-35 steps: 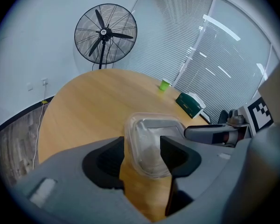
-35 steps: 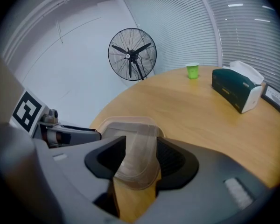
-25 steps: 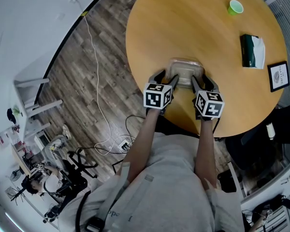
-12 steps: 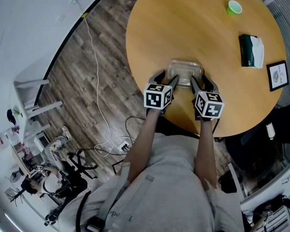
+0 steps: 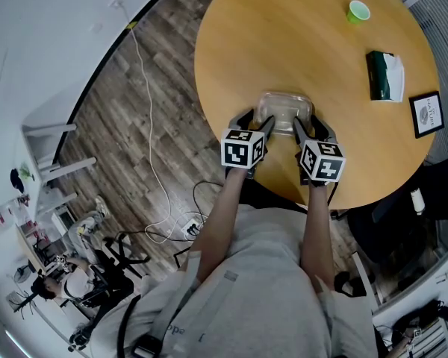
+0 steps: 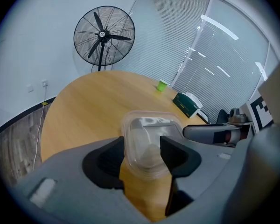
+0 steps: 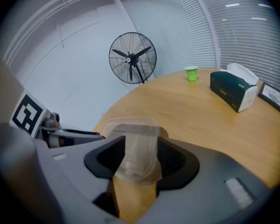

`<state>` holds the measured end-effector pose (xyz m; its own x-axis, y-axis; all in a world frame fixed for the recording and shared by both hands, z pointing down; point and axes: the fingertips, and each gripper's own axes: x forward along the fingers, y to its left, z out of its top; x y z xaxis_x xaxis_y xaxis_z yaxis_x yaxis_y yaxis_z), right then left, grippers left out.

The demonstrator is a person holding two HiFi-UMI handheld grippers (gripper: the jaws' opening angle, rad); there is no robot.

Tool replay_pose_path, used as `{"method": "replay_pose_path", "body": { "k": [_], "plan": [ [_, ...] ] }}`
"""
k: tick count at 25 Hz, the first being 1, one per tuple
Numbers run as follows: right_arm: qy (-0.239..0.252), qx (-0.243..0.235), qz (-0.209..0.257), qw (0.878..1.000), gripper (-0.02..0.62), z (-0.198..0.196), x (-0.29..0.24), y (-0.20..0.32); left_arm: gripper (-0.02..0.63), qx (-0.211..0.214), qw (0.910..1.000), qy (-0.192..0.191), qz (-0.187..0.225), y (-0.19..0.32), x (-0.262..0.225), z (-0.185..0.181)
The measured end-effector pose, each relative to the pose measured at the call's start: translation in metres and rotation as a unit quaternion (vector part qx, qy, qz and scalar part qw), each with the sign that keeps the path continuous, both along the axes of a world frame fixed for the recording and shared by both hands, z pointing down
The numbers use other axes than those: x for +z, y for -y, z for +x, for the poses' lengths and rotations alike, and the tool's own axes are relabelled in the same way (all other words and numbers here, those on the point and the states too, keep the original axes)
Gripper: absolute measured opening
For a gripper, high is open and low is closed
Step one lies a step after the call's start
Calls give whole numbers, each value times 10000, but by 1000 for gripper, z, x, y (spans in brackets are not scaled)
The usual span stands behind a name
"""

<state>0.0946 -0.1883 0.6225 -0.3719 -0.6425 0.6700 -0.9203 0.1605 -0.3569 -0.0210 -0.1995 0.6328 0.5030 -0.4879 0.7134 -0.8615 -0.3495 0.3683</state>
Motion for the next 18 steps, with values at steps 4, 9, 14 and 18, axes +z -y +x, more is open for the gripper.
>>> {"method": "replay_pose_path", "body": {
  "k": [4, 9, 14, 18],
  "plan": [
    [-6, 0, 57, 10000, 210, 0, -4, -4, 247, -7, 10000, -13, 55, -4, -4, 1],
    [14, -17, 132, 9999, 210, 1, -8, -9, 247, -13, 9999, 0, 135, -8, -9, 1],
    [56, -15, 205, 9998, 210, 3, -14, -15, 247, -11, 9997, 24, 225, -14, -15, 3],
    [60, 7, 305, 9995, 210, 5, -22, -19, 247, 0, 9995, 31, 322, -20, -23, 5]
  ]
}}
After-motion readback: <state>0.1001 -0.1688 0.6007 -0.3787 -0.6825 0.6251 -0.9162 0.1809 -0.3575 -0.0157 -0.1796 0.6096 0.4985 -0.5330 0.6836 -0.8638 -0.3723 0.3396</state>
